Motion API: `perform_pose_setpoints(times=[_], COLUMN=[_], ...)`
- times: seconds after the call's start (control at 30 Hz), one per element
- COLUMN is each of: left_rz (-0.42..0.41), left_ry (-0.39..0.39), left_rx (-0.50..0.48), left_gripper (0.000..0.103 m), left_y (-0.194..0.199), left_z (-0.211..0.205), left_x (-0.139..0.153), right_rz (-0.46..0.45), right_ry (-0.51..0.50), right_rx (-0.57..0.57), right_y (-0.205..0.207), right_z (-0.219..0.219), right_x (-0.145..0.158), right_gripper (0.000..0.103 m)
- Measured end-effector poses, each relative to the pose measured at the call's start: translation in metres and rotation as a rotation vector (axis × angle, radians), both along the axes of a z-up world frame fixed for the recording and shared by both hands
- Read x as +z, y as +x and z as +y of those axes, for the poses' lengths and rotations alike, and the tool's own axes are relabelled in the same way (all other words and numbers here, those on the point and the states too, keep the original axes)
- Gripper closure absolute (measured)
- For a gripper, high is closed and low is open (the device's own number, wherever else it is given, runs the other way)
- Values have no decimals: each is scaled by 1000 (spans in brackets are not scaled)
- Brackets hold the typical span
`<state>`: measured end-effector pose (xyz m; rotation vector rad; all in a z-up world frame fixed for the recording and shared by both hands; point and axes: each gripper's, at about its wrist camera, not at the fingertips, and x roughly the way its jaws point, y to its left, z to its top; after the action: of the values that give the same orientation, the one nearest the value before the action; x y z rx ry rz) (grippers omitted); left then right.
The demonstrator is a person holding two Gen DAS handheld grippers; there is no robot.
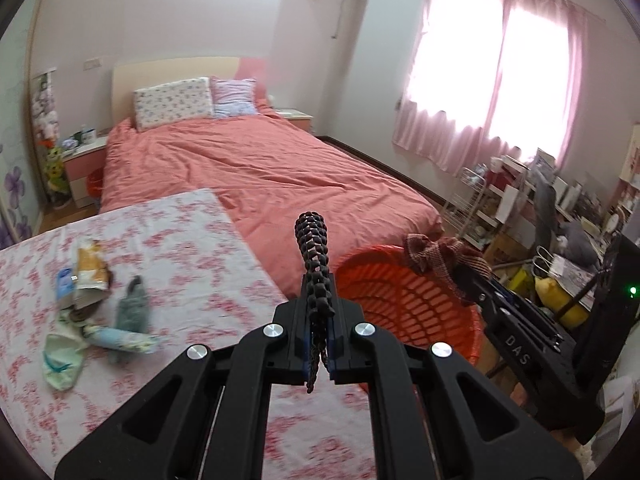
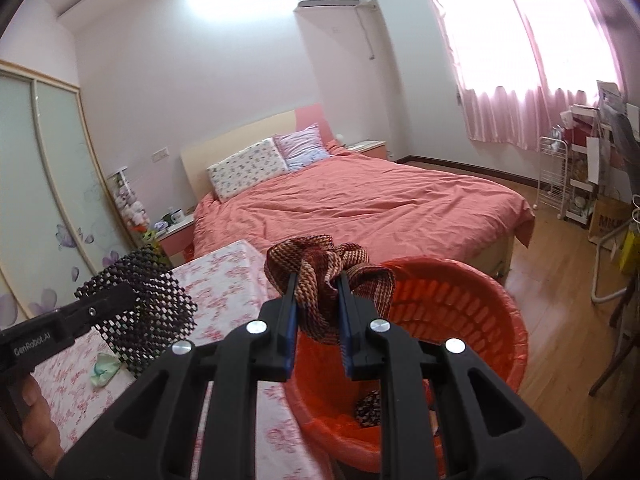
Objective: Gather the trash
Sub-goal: 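Carry the net and plaid cloth in both grippers toward the basket, then open both grippers over the basket to drop the net and cloth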
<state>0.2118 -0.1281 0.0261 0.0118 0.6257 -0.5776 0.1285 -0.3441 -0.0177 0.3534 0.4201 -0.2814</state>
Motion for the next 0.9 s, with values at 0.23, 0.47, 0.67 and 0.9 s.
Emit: perform_pose_setpoints(times=[0.23,0.47,0.67,0.9], left_rz=[34,75,148,143], left_ry=[8,41,65,116], left_rx=[-85,-124,-83,7], left_gripper=[97,96,63,39], left_y=[4,10,21,18], left_z=[-47,-86,-85,-55], left_x=[-13,-29,-50,-56], right_rz=[9,33,68,99], right_ry=[18,60,72,48], right_rx=[-51,-97,-119,-129], right_y=[-5,-1,-1,-3], right_z=[-32,-63,-74,-64], right_x=[-11,-26,-44,-54], right_gripper=[85,71,54,32])
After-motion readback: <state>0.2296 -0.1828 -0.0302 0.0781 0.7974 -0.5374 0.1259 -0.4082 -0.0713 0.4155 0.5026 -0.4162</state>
